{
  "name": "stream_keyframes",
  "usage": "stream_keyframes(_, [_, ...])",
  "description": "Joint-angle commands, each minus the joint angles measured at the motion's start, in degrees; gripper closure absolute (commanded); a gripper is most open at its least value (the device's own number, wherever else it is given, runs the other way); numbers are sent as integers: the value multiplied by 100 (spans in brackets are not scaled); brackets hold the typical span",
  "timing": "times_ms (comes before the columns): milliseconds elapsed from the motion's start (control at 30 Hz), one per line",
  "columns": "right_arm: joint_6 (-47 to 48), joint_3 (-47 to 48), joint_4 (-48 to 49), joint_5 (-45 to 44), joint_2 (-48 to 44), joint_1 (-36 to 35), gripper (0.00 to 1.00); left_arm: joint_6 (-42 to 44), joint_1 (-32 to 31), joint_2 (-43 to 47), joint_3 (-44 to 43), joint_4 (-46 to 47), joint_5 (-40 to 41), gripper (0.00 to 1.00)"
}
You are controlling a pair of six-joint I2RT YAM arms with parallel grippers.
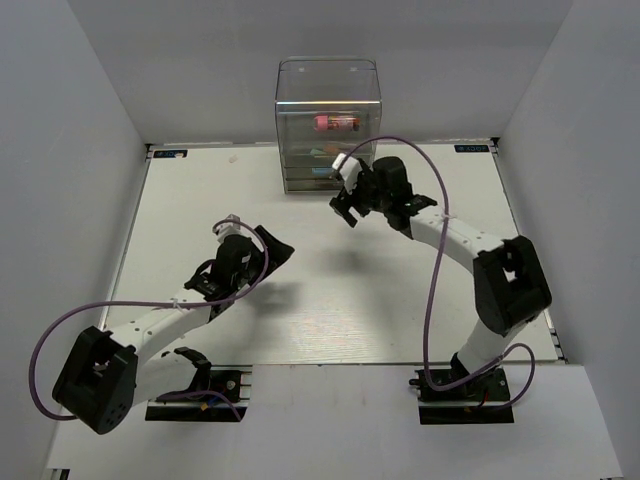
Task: Sort the stationery into containers
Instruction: Reset both arms
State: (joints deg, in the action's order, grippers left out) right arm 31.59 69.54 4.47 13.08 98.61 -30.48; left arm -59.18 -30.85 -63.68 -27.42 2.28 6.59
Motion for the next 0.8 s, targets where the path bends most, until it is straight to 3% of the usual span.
stream_keyframes(0, [-1424, -291, -25, 300, -456, 235, 10, 415, 18, 145, -342, 202, 88, 0])
stream_keyframes(167, [-1815, -880, -60, 590, -1185, 508, 11, 644, 18, 32, -466, 141, 88, 0])
stream_keyframes(200, [-1815, -1107, -78, 582, -1290, 595, 16, 644, 18, 31, -466, 141, 88, 0])
stream_keyframes(233, [-1849, -1170, -121, 538, -1352, 639, 29, 697, 18, 31, -466, 141, 140, 0])
stream_keyframes(267, [-1919, -1223, -200, 459, -1362, 675, 35, 697, 18, 31, -466, 141, 141, 0])
stream_keyframes(367, [-2165, -1329, -638, 266, -1397, 859, 41, 925, 18, -21, -519, 1, 80, 0])
stream_keyframes(433, [-2341, -1346, -1000, 178, -1423, 1008, 35, 978, 18, -22, -589, -166, 79, 0])
stream_keyframes(467, [-2386, -1416, -1035, 108, -1467, 1087, 25, 978, 18, -22, -589, -167, 18, 0])
stream_keyframes(533, [-2473, -1592, -1071, -295, -1878, 1202, 16, 1031, 18, 40, -589, -167, 18, 0])
stream_keyframes(633, [-2535, -1733, -1088, -429, -2177, 1272, 10, 1093, 18, 171, -589, -220, 18, 0])
stream_keyframes(767, [-2694, -1759, -1097, -920, -2407, 1299, 10, 1093, 18, 233, -528, -97, 18, 0])
